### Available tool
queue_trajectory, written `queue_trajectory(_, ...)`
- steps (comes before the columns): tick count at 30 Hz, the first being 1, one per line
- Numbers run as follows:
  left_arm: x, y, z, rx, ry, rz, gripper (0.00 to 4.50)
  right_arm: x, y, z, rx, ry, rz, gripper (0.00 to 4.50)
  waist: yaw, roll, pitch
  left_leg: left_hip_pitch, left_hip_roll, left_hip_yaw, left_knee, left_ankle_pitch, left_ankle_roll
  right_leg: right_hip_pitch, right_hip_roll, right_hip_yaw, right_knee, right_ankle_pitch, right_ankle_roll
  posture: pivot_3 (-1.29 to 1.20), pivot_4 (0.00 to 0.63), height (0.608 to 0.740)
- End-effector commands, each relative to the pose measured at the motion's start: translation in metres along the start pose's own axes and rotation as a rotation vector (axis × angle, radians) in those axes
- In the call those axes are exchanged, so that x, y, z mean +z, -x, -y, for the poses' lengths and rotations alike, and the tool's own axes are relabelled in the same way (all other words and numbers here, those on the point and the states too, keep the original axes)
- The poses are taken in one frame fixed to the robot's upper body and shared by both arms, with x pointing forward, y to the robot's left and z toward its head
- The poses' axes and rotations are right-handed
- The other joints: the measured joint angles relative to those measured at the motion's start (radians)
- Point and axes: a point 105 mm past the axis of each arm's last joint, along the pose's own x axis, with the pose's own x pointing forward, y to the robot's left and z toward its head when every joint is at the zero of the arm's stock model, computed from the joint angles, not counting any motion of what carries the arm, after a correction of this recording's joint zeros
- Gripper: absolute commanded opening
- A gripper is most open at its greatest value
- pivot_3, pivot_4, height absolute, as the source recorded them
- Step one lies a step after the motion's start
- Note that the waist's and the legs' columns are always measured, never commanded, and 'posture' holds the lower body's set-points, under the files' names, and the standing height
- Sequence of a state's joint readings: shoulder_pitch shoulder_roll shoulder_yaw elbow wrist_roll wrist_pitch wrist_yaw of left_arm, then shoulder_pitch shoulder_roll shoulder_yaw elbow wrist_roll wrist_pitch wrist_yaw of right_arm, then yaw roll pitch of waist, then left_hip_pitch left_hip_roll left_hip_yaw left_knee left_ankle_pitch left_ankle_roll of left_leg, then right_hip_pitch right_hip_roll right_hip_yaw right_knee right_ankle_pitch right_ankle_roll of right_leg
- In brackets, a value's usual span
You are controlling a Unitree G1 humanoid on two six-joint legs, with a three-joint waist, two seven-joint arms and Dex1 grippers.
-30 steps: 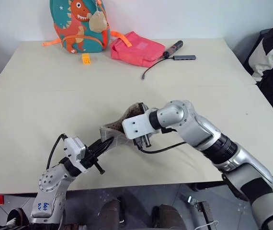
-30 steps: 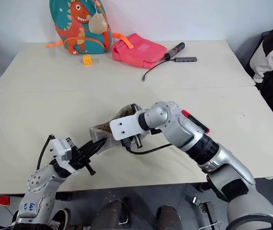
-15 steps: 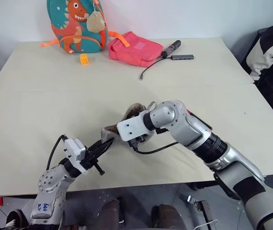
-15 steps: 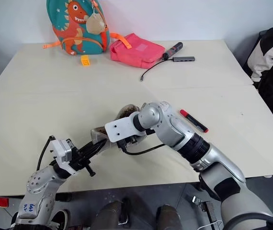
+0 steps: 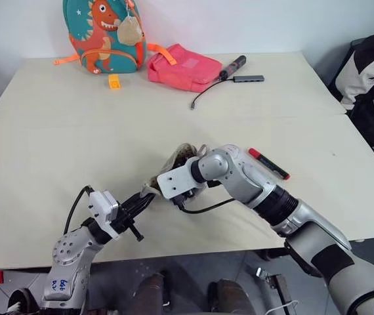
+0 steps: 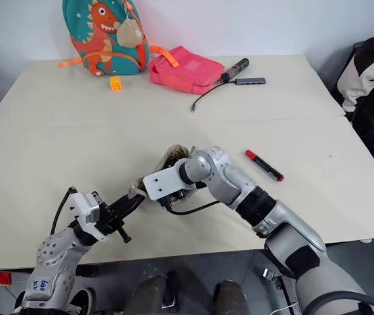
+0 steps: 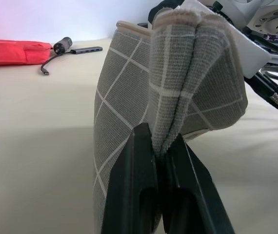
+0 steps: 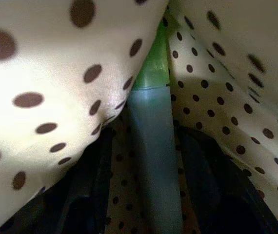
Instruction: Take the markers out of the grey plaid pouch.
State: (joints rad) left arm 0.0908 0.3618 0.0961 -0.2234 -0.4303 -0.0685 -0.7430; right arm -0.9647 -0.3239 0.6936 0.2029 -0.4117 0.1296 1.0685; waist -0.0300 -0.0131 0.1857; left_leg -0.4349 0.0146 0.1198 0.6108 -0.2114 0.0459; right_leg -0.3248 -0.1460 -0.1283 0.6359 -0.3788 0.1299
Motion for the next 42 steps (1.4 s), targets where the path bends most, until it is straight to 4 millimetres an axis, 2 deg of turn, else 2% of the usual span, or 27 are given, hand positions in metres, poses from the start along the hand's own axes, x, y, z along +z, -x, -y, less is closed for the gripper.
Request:
queue_trajectory(1, 0.009, -0.001, 0.003, -0.008, -0.03, 0.04, 0.0, -0.001, -0.005, -0.001, -0.018, -0.016, 0.004, 1.56, 0.0, 0.0, 0.0, 0.0, 0.0, 0.0, 0.0, 0.0, 0.0, 0.0, 0.0, 0.0, 0.0, 0.0, 0.0, 0.0, 0.15, 0.74)
queue_trajectory(4, 0.01, -0.001, 0.002, -0.002, -0.028, 0.042, 0.0, 0.0, 0.003, 0.005, -0.041, -0.028, 0.018, 0.57, 0.0, 0.0, 0.0, 0.0, 0.0, 0.0, 0.0, 0.0, 0.0, 0.0, 0.0, 0.0, 0.0, 0.0, 0.0, 0.0, 0.15, 0.74)
queue_trajectory(5, 0.01, 0.0, 0.002, -0.001, -0.029, 0.042, 0.0, 0.0, 0.006, 0.006, -0.042, -0.032, 0.023, 0.42, 0.0, 0.0, 0.0, 0.0, 0.0, 0.0, 0.0, 0.0, -0.001, 0.0, 0.0, 0.0, 0.0, 0.0, 0.0, 0.0, 0.15, 0.74)
queue_trajectory(11, 0.009, 0.001, 0.001, 0.005, -0.028, 0.042, 0.0, 0.013, 0.039, 0.016, -0.067, -0.121, 0.144, 0.43, 0.002, 0.0, 0.0, -0.001, 0.0, 0.0, 0.0, 0.0, 0.0, 0.0, -0.001, 0.0, 0.0, 0.0, 0.0, 0.0, 0.15, 0.74)
queue_trajectory(15, 0.01, 0.0, -0.001, 0.013, -0.028, 0.048, 0.0, 0.029, 0.079, 0.02, -0.065, -0.205, 0.276, 0.43, 0.004, 0.0, 0.0, -0.003, 0.0, -0.001, 0.0, 0.0, 0.0, -0.001, -0.002, -0.001, -0.001, 0.0, 0.0, 0.0, 0.15, 0.74)
queue_trajectory(20, 0.009, 0.0, -0.002, 0.01, -0.031, 0.046, 0.0, 0.032, 0.096, 0.012, -0.035, -0.237, 0.294, 0.43, 0.0, 0.0, 0.0, -0.002, 0.0, -0.002, -0.001, -0.001, -0.001, 0.0, -0.002, -0.001, -0.007, 0.0, 0.0, 0.0, 0.15, 0.74)
queue_trajectory(24, 0.01, -0.001, -0.003, 0.012, -0.033, 0.047, 0.0, 0.028, 0.117, 0.014, -0.051, -0.27, 0.292, 0.43, 0.005, 0.0, 0.0, -0.003, 0.0, -0.001, -0.001, -0.001, 0.0, 0.0, -0.002, -0.001, -0.007, 0.0, 0.0, 0.0, 0.15, 0.74)
queue_trajectory(27, 0.009, 0.0, -0.003, 0.007, -0.036, 0.043, 0.0, 0.024, 0.126, 0.021, -0.091, -0.294, 0.298, 0.43, 0.004, 0.0, 0.0, -0.003, 0.0, -0.002, -0.001, -0.001, 0.0, 0.001, -0.003, -0.001, -0.008, 0.0, 0.0, 0.0, 0.15, 0.74)
queue_trajectory(34, 0.008, 0.001, -0.004, 0.028, -0.022, 0.043, 0.0, 0.031, 0.175, 0.05, -0.248, -0.453, 0.505, 0.43, 0.003, 0.0, 0.0, -0.003, 0.0, -0.002, -0.001, -0.001, 0.0, 0.001, -0.003, -0.001, -0.008, 0.0, 0.0, 0.0, 0.15, 0.74)
queue_trajectory(36, 0.008, 0.003, -0.005, 0.033, -0.022, 0.042, 0.0, 0.025, 0.191, 0.059, -0.311, -0.507, 0.525, 0.43, 0.004, 0.0, 0.0, -0.003, 0.0, -0.002, -0.001, -0.001, 0.0, 0.001, -0.003, -0.001, -0.008, 0.0, 0.0, 0.0, 0.15, 0.74)
queue_trajectory(38, 0.008, 0.005, -0.007, 0.038, -0.022, 0.038, 0.0, 0.011, 0.205, 0.067, -0.393, -0.554, 0.492, 0.43, 0.005, 0.0, 0.0, -0.003, 0.0, -0.002, -0.001, -0.001, 0.0, 0.001, -0.003, 0.0, -0.008, 0.0, 0.0, 0.0, 0.15, 0.74)
queue_trajectory(40, 0.009, 0.006, -0.009, 0.052, -0.019, 0.04, 0.0, -0.034, 0.202, 0.049, -0.411, -0.54, 0.215, 0.43, 0.011, 0.0, 0.0, -0.003, 0.0, -0.002, -0.001, -0.001, 0.001, 0.001, -0.003, 0.0, -0.009, 0.0, 0.0, 0.0, 0.15, 0.74)
queue_trajectory(41, 0.009, 0.007, -0.011, 0.059, -0.014, 0.043, 0.0, -0.056, 0.198, 0.034, -0.384, -0.557, 0.097, 0.43, 0.018, -0.001, 0.0, -0.003, -0.001, -0.003, 0.0, -0.001, 0.001, 0.001, -0.004, 0.0, -0.009, 0.0, 0.0, 0.0, 0.15, 0.74)
queue_trajectory(42, 0.01, 0.007, -0.012, 0.063, -0.01, 0.044, 0.0, -0.07, 0.196, 0.022, -0.359, -0.566, 0.027, 0.43, 0.022, -0.001, -0.001, -0.003, -0.001, -0.002, 0.0, -0.002, 0.001, 0.001, -0.004, 0.0, -0.01, 0.0, 0.0, 0.0, 0.15, 0.74)
